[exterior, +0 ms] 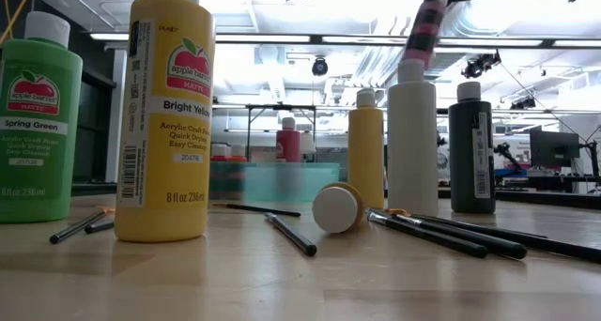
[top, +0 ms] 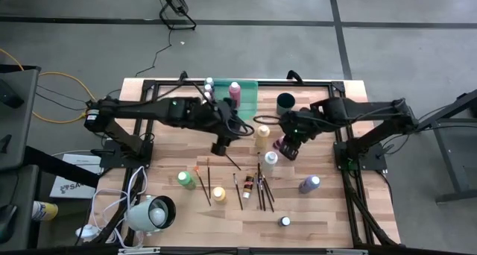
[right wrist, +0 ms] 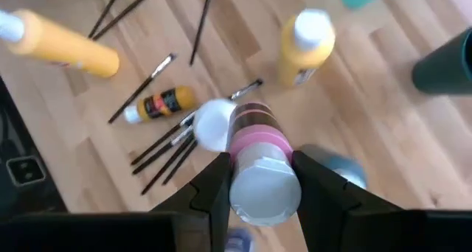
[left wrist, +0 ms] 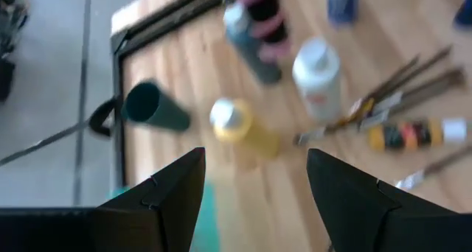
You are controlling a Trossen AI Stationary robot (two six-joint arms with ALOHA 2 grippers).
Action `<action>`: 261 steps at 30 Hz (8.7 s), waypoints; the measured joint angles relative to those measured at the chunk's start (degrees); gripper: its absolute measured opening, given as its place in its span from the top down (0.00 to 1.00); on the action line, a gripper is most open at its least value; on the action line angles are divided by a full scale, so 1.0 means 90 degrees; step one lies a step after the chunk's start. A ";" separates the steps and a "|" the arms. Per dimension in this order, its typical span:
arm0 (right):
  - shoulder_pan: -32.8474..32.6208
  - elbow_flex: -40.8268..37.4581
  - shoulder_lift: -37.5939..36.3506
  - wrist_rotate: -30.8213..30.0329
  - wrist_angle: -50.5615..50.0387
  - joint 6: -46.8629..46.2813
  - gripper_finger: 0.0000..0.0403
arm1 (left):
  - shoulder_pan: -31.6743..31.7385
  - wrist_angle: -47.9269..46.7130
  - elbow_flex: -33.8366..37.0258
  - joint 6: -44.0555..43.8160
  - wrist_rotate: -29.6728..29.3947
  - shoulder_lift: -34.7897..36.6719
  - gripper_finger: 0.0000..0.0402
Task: Pick & Place Paint Supplies
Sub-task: Put the small pink paint bottle into the green bin
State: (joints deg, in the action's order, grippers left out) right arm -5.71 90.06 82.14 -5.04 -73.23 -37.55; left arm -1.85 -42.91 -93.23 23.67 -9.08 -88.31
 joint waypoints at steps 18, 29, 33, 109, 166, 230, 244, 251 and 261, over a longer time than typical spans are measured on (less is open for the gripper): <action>0.0697 0.0000 0.0095 0.0129 0.2187 0.1359 0.72 | 0.0077 0.2903 0.1212 -0.0949 0.0065 -0.0119 0.42; 0.0697 0.0000 0.0292 0.0260 0.2485 0.1691 0.72 | 0.0202 0.2860 0.1204 -0.1263 0.0068 -0.0338 0.45; 0.0717 0.0000 0.0290 0.0216 0.2510 0.1706 0.72 | 0.0209 0.2638 0.1204 -0.1395 0.0063 -0.0338 0.54; 0.0109 -0.2113 -0.1476 -0.1198 0.5049 0.2565 0.74 | 0.1146 0.5351 0.1192 -0.0773 0.2455 0.0081 0.50; 0.1062 -0.2110 0.1242 0.0750 0.6661 0.2369 0.73 | 0.1287 -0.1542 -0.0736 0.0981 0.1937 -0.0379 0.70; 0.1272 -0.2108 -0.1670 -0.1020 0.4345 0.1858 0.31 | 0.4755 -0.0884 -0.0712 -0.0467 0.0163 -0.2830 0.72; 0.1272 -0.2108 -0.1670 -0.1116 0.4346 0.1656 0.31 | 0.4959 -0.0883 -0.0724 -0.0445 0.0449 -0.3004 0.72; 0.1272 -0.2108 -0.1670 -0.1115 0.4346 0.1626 0.31 | 0.4957 -0.1108 -0.0729 -0.0326 0.0449 -0.3002 0.72; 0.1272 -0.2108 -0.1668 -0.1096 0.4344 0.1633 0.31 | 0.4957 -0.1367 -0.0692 -0.0326 0.0529 -0.3050 0.59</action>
State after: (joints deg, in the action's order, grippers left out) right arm 5.74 71.09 67.13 -14.90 -34.13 -22.85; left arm 42.76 -55.21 -99.46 20.73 -4.32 -115.76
